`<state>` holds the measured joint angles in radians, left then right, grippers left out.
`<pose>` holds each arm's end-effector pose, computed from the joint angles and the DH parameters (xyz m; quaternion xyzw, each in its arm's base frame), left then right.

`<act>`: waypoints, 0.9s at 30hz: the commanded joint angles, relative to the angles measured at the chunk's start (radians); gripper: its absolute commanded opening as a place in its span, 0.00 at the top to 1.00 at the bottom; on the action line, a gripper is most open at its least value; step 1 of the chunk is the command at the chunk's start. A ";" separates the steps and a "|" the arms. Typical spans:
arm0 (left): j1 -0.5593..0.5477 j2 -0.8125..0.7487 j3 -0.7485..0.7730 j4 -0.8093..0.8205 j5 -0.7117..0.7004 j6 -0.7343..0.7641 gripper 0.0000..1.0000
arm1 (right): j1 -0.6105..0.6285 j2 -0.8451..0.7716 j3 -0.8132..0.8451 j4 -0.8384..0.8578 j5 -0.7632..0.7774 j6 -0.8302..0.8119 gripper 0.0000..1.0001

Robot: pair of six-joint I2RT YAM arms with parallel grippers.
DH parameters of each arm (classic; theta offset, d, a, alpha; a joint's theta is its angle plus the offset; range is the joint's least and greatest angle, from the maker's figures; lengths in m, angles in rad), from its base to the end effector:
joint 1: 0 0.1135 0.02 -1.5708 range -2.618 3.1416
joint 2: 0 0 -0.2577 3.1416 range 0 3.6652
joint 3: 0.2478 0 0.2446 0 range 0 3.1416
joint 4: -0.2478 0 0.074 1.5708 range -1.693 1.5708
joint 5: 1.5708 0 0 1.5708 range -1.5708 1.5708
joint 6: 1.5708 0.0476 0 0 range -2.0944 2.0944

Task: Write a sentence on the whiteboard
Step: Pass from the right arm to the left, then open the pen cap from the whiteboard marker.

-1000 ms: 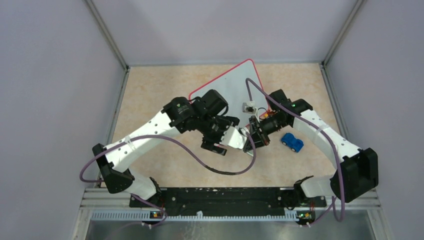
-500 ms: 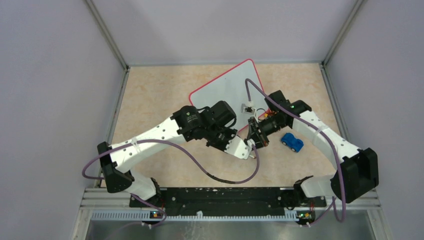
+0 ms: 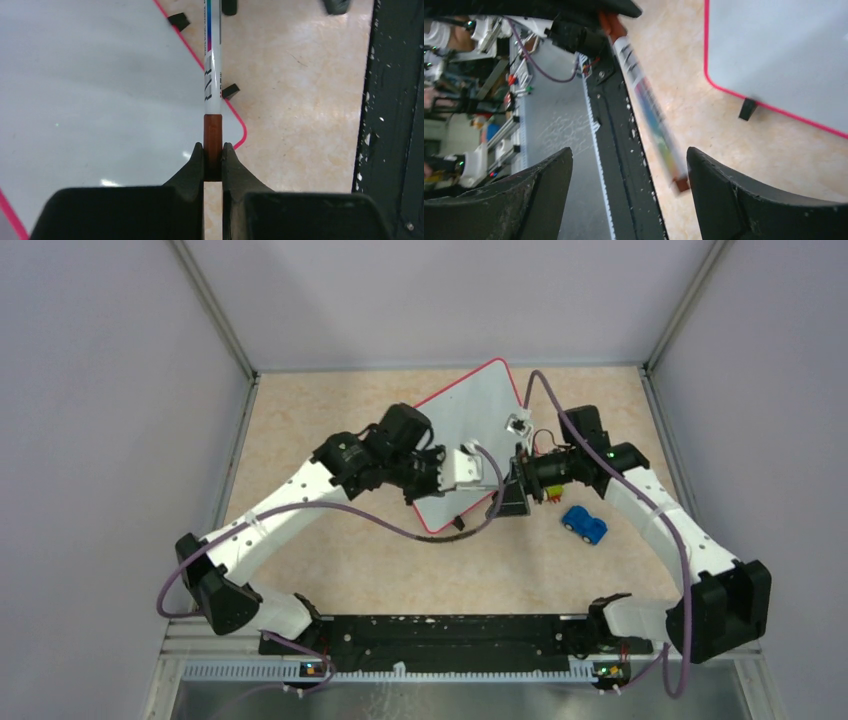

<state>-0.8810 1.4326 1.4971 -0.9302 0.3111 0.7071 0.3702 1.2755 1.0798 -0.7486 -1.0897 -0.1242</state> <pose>0.1762 -0.2365 0.3530 0.6988 0.6118 -0.1745 0.3272 0.2137 0.1282 0.2950 -0.3539 0.7498 0.5217 0.2010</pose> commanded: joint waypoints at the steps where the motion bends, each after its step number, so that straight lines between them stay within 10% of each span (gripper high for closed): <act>1: 0.118 -0.107 -0.048 0.183 0.161 -0.184 1.00 | -0.021 -0.112 0.033 0.219 0.040 0.201 0.17; 12: 0.174 -0.148 -0.097 0.271 0.325 -0.302 1.00 | -0.023 -0.112 0.054 0.469 0.002 0.489 0.21; 27: 0.175 -0.146 -0.094 0.297 0.318 -0.329 1.00 | 0.056 -0.078 0.053 0.436 -0.004 0.480 0.54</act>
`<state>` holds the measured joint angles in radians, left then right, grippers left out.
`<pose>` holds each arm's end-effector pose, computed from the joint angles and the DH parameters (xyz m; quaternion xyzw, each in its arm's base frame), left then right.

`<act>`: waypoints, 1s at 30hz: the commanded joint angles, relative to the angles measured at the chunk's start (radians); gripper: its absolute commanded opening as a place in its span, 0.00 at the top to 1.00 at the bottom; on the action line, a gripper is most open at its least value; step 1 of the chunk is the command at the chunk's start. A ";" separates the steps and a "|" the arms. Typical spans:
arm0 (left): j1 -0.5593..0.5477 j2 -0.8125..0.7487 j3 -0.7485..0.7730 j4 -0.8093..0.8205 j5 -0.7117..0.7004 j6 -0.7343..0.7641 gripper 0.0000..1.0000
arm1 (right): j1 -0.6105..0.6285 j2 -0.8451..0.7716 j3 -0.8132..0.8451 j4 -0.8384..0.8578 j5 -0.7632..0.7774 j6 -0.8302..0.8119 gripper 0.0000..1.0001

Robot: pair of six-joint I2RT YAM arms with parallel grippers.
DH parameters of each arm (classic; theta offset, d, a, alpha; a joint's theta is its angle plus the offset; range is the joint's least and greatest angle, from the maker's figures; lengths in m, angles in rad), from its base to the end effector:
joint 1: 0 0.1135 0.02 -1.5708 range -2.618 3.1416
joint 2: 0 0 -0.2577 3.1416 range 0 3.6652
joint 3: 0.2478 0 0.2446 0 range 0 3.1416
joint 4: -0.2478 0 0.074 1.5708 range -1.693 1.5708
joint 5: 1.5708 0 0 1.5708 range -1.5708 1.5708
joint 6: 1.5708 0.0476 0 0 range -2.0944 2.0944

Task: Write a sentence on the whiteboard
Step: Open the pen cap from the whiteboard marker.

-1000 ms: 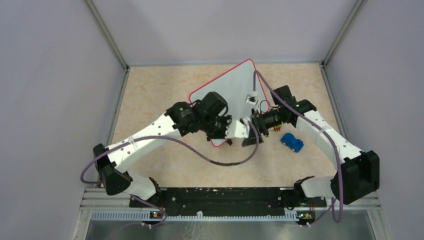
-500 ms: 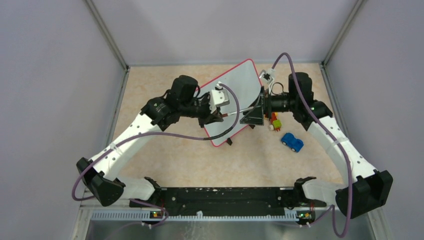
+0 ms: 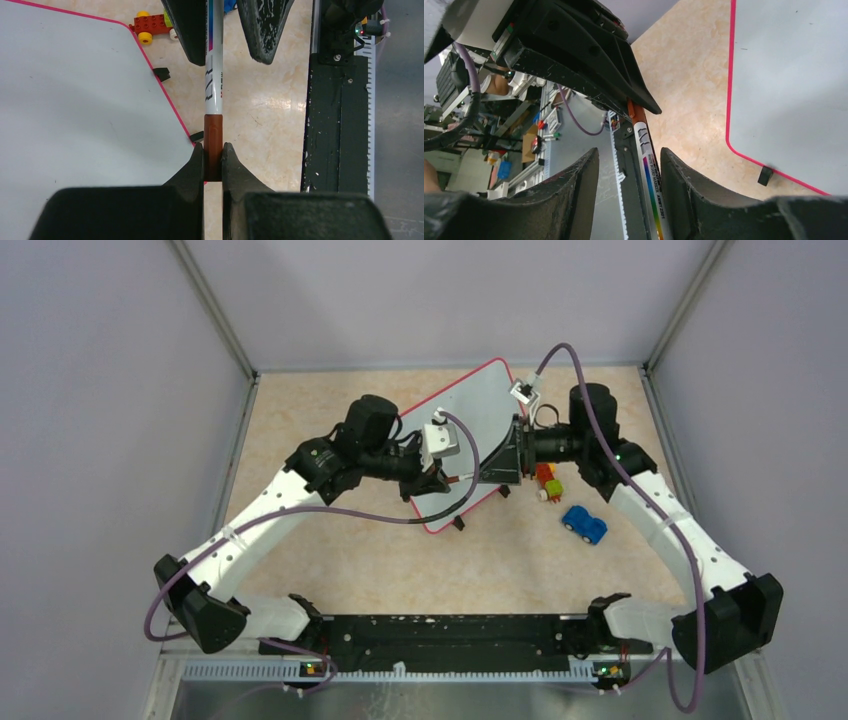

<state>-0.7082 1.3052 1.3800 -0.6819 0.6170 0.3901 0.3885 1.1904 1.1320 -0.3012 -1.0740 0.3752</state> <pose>0.1925 -0.2011 0.3753 0.5607 0.6467 -0.3356 0.3934 0.2202 0.1353 0.3648 -0.2959 0.7045 0.5726 0.2972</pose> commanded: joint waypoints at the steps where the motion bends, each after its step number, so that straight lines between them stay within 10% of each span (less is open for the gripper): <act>1: 0.002 -0.018 0.025 0.048 0.014 -0.012 1.00 | 0.044 0.011 0.003 -0.023 -0.018 -0.030 0.55; 16: 0.001 -0.007 0.033 0.024 0.053 0.030 1.00 | 0.066 0.025 0.019 -0.048 -0.007 -0.054 0.77; 20: 0.000 -0.013 0.024 0.007 0.051 0.042 1.00 | 0.064 0.028 0.024 -0.040 -0.018 -0.052 1.00; 30: 0.072 -0.081 -0.034 -0.044 -0.021 0.061 1.00 | -0.045 0.021 0.041 -0.112 -0.034 -0.112 1.00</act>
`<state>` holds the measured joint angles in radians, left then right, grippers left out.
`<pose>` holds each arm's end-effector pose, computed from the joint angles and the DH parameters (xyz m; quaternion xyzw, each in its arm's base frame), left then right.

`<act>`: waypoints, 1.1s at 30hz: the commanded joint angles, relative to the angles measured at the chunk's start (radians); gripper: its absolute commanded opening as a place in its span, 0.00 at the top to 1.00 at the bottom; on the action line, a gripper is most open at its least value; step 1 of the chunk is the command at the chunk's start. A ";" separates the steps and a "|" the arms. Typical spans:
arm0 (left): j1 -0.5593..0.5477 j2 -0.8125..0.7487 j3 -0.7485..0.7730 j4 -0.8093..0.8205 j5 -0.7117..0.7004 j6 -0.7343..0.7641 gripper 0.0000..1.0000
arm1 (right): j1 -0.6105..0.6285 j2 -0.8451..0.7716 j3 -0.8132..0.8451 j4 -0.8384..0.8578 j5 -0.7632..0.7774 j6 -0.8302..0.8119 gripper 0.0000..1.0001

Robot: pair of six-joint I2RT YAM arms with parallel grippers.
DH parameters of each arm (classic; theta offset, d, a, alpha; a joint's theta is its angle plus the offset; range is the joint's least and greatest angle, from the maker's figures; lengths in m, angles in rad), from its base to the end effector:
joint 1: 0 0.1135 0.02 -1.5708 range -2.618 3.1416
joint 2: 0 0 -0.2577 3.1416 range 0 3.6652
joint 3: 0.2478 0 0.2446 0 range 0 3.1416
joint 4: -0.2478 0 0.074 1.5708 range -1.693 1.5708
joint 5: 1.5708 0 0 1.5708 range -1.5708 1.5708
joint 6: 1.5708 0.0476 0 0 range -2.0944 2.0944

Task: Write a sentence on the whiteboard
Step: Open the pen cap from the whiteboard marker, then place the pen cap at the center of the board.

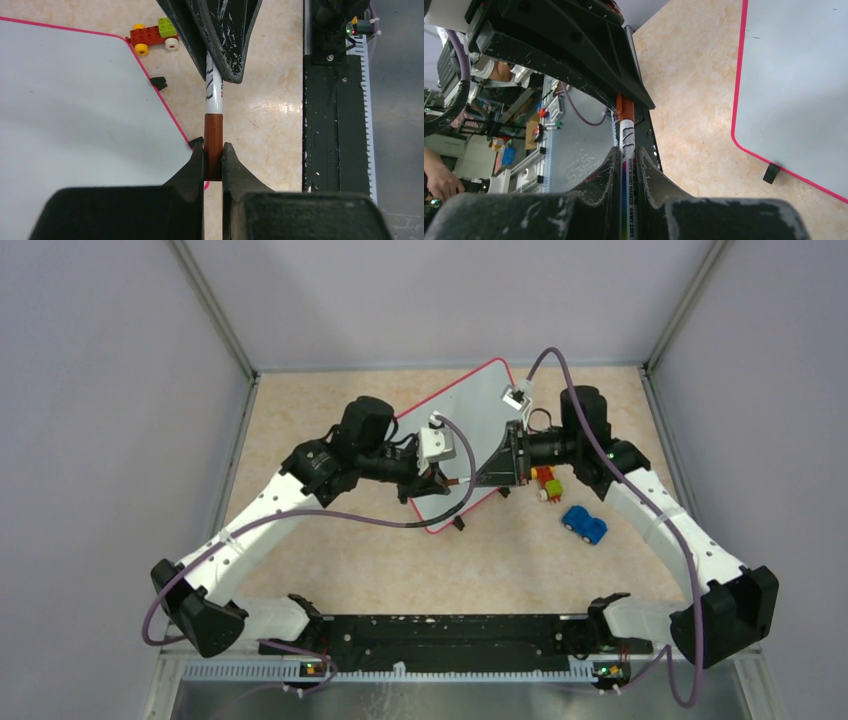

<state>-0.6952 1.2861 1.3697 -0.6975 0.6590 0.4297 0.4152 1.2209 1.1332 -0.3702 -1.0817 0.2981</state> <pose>0.1888 -0.1954 0.3761 0.5739 0.6311 -0.3424 0.3938 0.2206 0.1432 0.3520 -0.3141 0.7108 0.5678 0.2717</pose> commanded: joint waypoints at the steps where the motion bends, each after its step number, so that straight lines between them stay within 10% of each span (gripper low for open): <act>1: 0.071 -0.070 -0.033 -0.035 -0.066 0.025 1.00 | -0.093 -0.010 0.045 -0.051 -0.029 -0.045 1.00; 12: 0.272 -0.144 -0.059 -0.074 -0.014 -0.013 1.00 | -0.234 0.007 0.104 -0.181 -0.061 -0.175 1.00; 22: 0.758 -0.020 0.019 -0.193 -0.056 -0.085 1.00 | -0.230 0.003 0.139 -0.343 0.079 -0.385 1.00; 33: 0.776 0.180 -0.267 -0.134 -0.342 0.022 1.00 | -0.129 -0.006 0.115 -0.346 0.244 -0.488 1.00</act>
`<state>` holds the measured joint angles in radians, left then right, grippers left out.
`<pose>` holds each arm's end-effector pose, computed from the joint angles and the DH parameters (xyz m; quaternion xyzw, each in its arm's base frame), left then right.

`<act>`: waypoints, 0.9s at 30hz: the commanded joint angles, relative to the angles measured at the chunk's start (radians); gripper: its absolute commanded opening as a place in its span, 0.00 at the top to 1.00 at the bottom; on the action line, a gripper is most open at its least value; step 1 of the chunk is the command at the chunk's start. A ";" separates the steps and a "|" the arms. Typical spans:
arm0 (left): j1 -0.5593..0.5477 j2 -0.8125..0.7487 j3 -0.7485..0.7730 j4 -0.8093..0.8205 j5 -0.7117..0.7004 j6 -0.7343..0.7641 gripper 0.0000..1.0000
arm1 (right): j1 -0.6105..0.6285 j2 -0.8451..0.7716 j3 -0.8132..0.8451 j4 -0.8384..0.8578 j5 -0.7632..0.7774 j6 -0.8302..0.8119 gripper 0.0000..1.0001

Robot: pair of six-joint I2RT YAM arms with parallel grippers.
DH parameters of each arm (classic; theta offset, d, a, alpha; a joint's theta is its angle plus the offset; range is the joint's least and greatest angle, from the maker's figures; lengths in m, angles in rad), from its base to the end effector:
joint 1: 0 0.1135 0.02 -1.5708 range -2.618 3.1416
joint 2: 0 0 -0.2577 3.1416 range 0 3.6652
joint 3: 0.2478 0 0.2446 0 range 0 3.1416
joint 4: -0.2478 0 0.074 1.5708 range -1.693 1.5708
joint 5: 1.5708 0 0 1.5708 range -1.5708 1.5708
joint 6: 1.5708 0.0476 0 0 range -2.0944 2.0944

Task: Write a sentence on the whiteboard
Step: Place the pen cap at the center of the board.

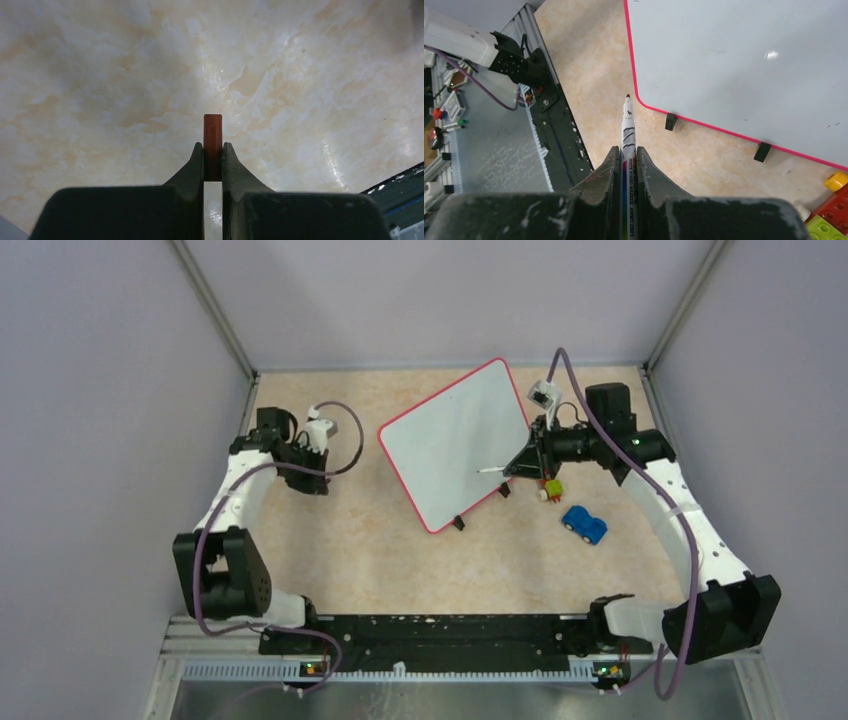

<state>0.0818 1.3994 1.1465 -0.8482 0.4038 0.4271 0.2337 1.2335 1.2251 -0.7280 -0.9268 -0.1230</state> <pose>0.2746 0.0037 0.2612 0.2097 0.9306 -0.1314 0.2697 0.2328 0.0945 0.3458 -0.3233 0.7727 0.4281 0.3393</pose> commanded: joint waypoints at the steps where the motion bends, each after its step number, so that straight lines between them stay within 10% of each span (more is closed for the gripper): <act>1: -0.001 0.088 -0.057 0.026 -0.086 0.022 1.00 | 0.074 -0.020 0.021 0.021 0.118 -0.074 1.00; 17: -0.068 0.227 -0.180 0.157 -0.122 0.010 0.96 | 0.118 0.003 0.012 0.080 0.141 -0.094 1.00; 27: -0.106 0.254 -0.189 0.146 -0.075 0.012 0.71 | 0.146 0.035 0.038 0.057 0.162 -0.122 1.00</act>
<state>-0.0063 1.6394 0.9600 -0.7074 0.2916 0.4358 0.3584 1.2415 1.2247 -0.6785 -0.7731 -0.2119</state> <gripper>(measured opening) 0.232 0.096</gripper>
